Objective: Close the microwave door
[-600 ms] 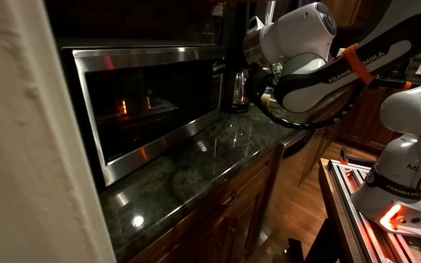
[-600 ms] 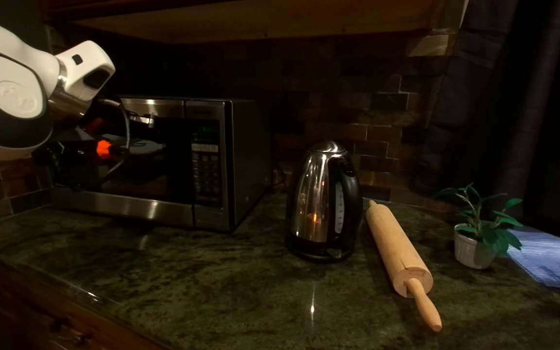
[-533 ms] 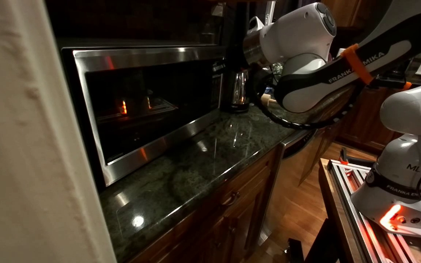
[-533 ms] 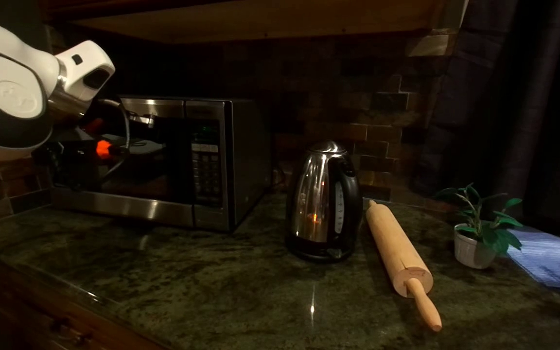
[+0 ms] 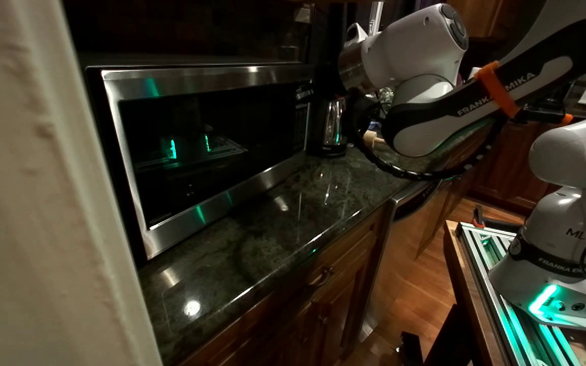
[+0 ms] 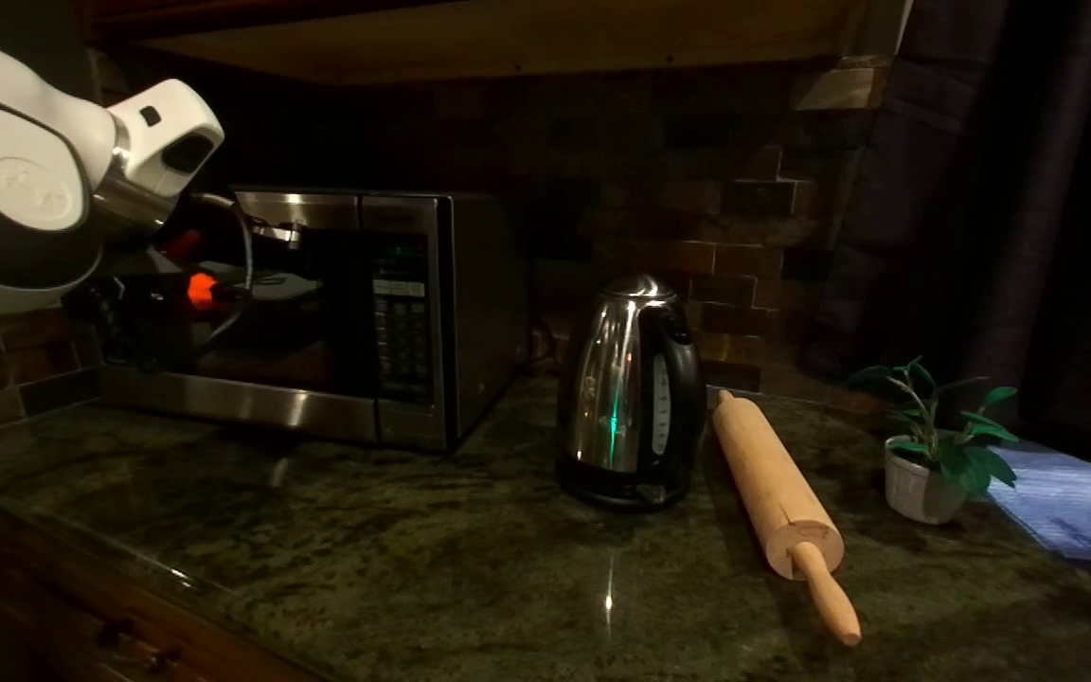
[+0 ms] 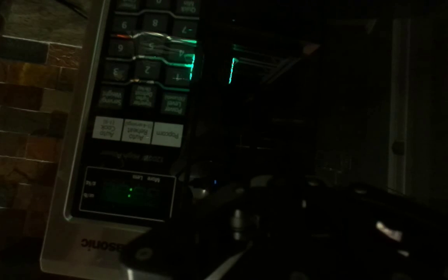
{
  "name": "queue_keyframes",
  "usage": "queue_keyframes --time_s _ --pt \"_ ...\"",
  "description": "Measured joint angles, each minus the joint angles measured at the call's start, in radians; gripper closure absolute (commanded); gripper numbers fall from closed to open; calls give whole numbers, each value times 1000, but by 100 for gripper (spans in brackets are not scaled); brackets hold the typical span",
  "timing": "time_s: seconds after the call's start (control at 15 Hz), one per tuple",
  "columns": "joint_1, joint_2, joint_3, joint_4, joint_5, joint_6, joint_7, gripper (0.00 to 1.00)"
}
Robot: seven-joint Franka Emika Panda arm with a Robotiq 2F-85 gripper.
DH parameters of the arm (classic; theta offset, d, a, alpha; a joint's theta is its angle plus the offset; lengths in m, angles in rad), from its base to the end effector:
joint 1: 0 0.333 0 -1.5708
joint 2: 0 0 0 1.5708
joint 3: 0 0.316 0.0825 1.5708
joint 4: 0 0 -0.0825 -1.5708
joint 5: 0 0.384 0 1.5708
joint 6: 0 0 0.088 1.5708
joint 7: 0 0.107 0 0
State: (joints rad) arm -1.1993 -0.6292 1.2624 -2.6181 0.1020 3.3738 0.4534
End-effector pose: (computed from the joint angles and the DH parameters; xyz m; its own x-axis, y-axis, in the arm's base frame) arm 0.4702 0.0511 0.4311 0.4694 -0.0383 0.8821 -0.3160 -0.9402 0.1274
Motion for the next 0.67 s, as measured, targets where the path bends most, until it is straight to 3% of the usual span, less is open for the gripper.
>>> queue_keyframes --time_s 0.4,0.67 --pt "0 2 7 1 34 3 -33 100" --pt "-60 3 59 9 41 56 -57 100"
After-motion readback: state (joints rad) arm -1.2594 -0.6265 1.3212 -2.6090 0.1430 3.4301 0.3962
